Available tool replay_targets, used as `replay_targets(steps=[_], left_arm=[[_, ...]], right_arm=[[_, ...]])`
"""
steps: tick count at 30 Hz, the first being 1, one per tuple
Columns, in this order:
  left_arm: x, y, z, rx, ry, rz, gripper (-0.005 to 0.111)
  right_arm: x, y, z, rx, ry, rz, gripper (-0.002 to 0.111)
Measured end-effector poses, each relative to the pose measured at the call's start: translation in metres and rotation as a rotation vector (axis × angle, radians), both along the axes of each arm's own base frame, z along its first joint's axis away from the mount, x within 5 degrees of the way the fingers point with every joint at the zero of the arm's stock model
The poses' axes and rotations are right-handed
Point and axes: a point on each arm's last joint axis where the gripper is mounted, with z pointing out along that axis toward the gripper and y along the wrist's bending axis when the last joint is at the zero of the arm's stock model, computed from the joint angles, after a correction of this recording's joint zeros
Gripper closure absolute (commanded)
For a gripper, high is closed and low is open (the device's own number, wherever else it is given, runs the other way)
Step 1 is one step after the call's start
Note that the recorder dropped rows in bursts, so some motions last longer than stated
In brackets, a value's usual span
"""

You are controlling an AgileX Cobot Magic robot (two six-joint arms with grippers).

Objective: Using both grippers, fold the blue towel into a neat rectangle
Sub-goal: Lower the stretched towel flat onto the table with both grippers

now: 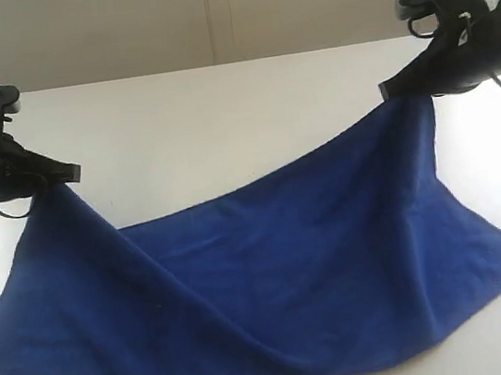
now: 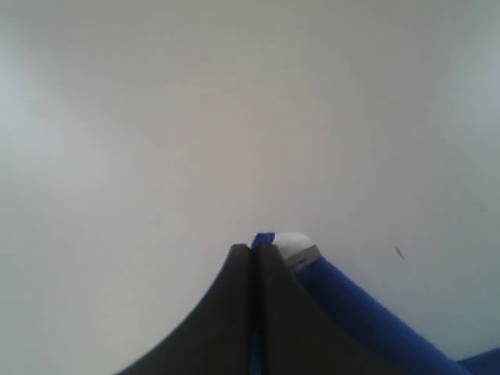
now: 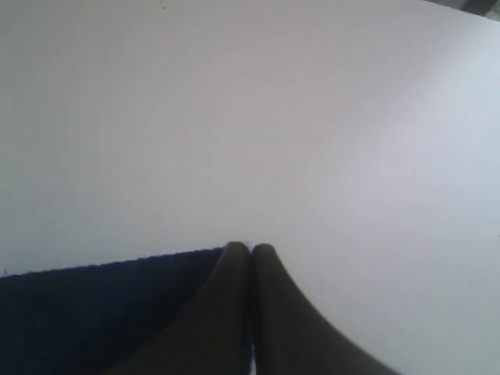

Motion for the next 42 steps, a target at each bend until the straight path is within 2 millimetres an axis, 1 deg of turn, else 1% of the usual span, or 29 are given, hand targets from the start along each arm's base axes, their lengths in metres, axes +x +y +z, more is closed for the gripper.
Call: replay_targets(steps=[1, 3, 5, 7, 11, 15, 19, 23, 27, 30, 37, 42], left_arm=[[0.004, 0.005, 0.000, -0.012, -0.021, 0.011, 0.107], [0.007, 0.012, 0.000, -0.023, -0.041, 0.024, 0.107], [0.011, 0.020, -0.007, -0.029, -0.040, 0.045, 0.107], [0.013, 0.025, -0.014, -0.031, -0.030, 0.056, 0.107], [0.018, 0.027, -0.029, -0.042, -0.020, 0.056, 0.107], [0.019, 0.027, -0.031, -0.046, -0.019, 0.055, 0.107], [0.020, 0.032, -0.030, -0.045, -0.022, 0.069, 0.107], [0.030, 0.038, -0.023, -0.045, -0.053, 0.086, 0.107], [0.042, 0.038, -0.026, -0.047, -0.060, 0.089, 0.107], [0.047, 0.038, -0.034, -0.045, -0.044, 0.089, 0.107], [0.060, 0.037, -0.044, -0.045, -0.041, 0.088, 0.107], [0.063, 0.037, -0.052, -0.046, -0.030, 0.087, 0.107]], right_arm=[[0.001, -0.004, 0.001, 0.000, -0.004, -0.011, 0.108], [0.002, -0.009, -0.002, 0.002, 0.002, -0.025, 0.108], [0.005, -0.012, -0.015, 0.005, 0.034, -0.033, 0.108], [0.008, -0.013, -0.027, 0.008, 0.051, -0.036, 0.108], [0.013, -0.015, -0.042, 0.030, 0.045, -0.061, 0.108], [0.015, -0.025, -0.042, 0.058, 0.012, -0.111, 0.108], [0.018, -0.039, -0.038, 0.064, -0.010, -0.151, 0.108], [0.021, -0.043, -0.032, 0.062, -0.033, -0.160, 0.108], [0.023, -0.044, -0.033, 0.073, -0.046, -0.171, 0.108], [0.024, -0.045, -0.040, 0.082, -0.032, -0.181, 0.108], [0.028, -0.047, -0.056, 0.085, -0.029, -0.185, 0.108], [0.031, -0.048, -0.066, 0.085, -0.039, -0.185, 0.108]])
